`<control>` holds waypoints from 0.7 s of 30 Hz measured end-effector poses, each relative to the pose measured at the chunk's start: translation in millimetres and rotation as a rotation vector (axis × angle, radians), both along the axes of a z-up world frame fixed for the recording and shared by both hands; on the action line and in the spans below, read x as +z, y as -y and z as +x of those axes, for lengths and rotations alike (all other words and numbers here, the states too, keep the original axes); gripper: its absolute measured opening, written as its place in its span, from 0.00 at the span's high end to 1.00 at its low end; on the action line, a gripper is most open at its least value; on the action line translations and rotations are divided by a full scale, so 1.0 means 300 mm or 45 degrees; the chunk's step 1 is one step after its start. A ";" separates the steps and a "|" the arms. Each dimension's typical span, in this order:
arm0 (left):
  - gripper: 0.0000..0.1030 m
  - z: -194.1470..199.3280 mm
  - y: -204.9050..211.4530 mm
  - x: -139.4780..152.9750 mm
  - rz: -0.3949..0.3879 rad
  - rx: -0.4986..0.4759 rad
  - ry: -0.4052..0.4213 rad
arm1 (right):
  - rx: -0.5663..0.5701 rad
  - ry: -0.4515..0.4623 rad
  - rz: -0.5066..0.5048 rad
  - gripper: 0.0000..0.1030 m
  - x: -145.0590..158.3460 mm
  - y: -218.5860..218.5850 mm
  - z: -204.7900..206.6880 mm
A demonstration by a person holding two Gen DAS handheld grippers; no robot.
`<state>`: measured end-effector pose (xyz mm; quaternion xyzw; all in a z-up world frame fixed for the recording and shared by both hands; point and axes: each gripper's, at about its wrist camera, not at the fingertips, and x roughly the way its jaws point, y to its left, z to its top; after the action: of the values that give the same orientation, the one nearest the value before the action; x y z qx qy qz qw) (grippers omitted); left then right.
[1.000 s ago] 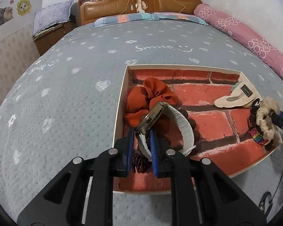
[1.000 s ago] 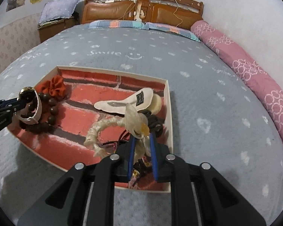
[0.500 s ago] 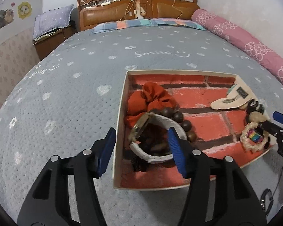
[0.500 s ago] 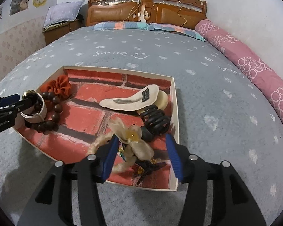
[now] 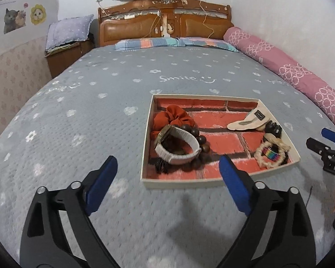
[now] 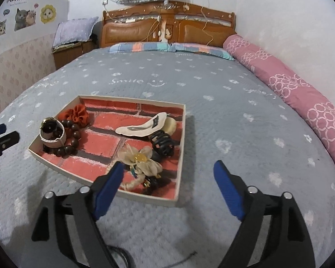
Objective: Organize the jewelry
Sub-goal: 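Grasp the black scrunchie with charm with the left tool while the right tool grasps the braided bracelet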
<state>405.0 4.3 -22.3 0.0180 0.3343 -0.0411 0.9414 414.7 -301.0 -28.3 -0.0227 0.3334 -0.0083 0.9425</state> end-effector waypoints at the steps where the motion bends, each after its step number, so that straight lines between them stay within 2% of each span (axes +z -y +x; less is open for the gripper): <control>1: 0.11 -0.016 -0.001 0.005 0.001 -0.001 0.001 | 0.000 -0.004 0.006 0.20 0.001 0.006 -0.017; 10: 0.08 -0.225 -0.004 0.033 -0.026 -0.018 0.010 | -0.003 -0.008 0.040 0.20 0.007 0.033 -0.161; 16: 0.08 -0.354 0.005 -0.027 -0.058 -0.036 -0.030 | -0.004 -0.020 0.060 0.20 -0.022 0.039 -0.255; 21: 0.08 -0.451 0.045 -0.106 -0.067 -0.103 -0.099 | 0.030 -0.077 0.050 0.20 -0.099 0.013 -0.311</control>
<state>269.7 -9.1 -54.0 0.0052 0.3683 -0.0886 0.9255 321.4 -304.8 -58.1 -0.0084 0.3617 0.0100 0.9322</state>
